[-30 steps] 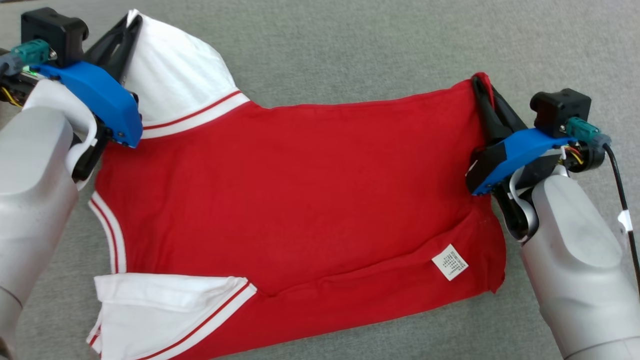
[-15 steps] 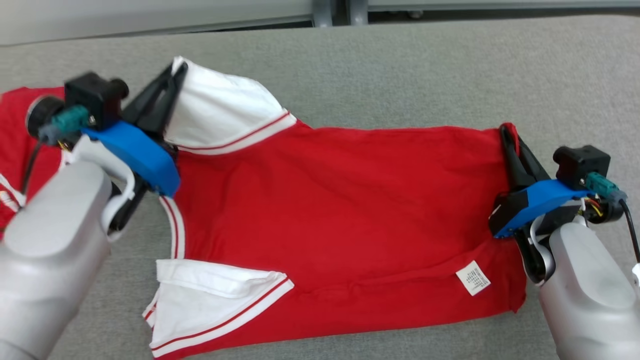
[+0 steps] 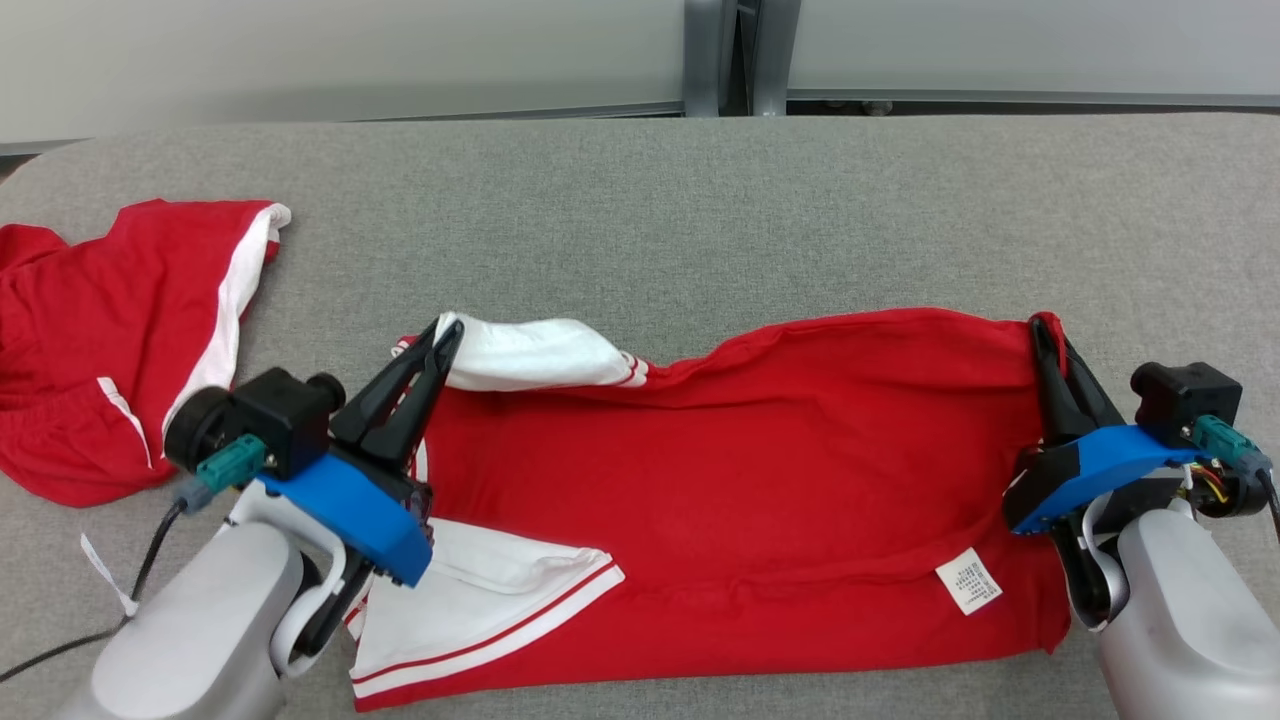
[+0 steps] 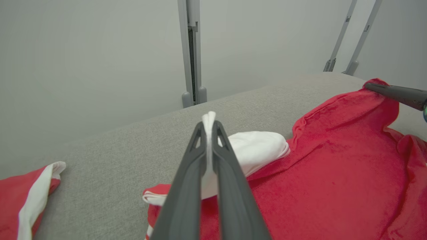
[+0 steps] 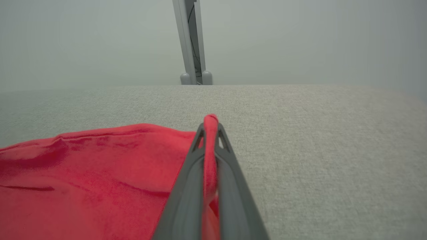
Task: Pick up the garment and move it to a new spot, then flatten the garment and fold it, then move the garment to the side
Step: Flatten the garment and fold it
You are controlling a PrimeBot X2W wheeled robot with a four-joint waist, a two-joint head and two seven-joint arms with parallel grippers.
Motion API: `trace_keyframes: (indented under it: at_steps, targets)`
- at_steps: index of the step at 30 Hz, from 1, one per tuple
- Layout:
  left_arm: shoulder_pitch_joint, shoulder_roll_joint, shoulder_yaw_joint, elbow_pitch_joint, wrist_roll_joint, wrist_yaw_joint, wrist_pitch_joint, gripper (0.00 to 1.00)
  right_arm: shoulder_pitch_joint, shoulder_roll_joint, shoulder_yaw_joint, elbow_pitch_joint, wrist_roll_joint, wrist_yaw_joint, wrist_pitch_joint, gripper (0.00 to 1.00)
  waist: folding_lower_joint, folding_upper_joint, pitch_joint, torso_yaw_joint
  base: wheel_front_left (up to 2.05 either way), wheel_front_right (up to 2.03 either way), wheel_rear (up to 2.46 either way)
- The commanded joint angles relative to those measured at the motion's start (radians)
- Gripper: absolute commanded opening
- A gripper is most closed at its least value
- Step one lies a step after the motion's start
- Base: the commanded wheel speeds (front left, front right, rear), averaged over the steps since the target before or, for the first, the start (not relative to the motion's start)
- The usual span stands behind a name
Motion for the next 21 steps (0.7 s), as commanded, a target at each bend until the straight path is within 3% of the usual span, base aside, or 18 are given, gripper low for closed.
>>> trace_keyframes:
  at_steps: [1, 9, 21]
  targets:
    - [0.030, 0.005, 0.009, -0.010, 0.009, 0.007, -0.004, 0.00, 0.017, -0.007, -0.003, 0.003, 0.003, 0.000, -0.009, 0.00, 0.0002, 0.0000, -0.009, 0.005, 0.00, 0.00, 0.00]
    - [0.201, -0.005, 0.091, -0.071, 0.021, 0.022, -0.004, 0.00, 0.085, -0.009, -0.034, -0.007, 0.011, 0.000, -0.023, 0.00, 0.0002, 0.0000, -0.052, 0.020, 0.00, 0.00, 0.00]
    - [0.360, -0.057, 0.179, -0.057, 0.045, -0.001, -0.004, 0.00, 0.227, 0.031, -0.096, -0.124, 0.013, 0.000, -0.026, 0.00, 0.0002, 0.0000, -0.085, 0.031, 0.00, 0.00, 0.00]
